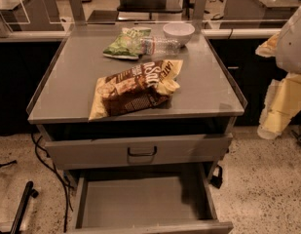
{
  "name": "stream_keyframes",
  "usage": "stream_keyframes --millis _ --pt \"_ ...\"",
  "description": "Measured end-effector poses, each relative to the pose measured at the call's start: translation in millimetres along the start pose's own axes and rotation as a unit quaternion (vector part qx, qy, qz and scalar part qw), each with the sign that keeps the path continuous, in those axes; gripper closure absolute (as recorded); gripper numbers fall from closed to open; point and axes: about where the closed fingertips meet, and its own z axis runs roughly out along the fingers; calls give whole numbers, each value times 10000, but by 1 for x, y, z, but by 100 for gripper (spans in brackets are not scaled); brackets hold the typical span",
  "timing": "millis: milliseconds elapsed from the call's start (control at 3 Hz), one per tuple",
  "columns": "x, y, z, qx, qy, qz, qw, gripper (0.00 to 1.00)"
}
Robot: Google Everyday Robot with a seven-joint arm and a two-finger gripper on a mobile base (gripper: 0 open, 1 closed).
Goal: Place brown chip bag into middle drawer
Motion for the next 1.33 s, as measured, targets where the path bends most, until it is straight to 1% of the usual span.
stream_keyframes --millis 333,667,1000,1333 --pt "-2 -1 -1 71 -13 -9 10000 0" --pt "-11 -11 3 253 -231 -76 9994 0" --pt "-29 -35 15 451 -626 -273 9966 0" --pt "-40 -66 28 514 -1036 -385 9925 0"
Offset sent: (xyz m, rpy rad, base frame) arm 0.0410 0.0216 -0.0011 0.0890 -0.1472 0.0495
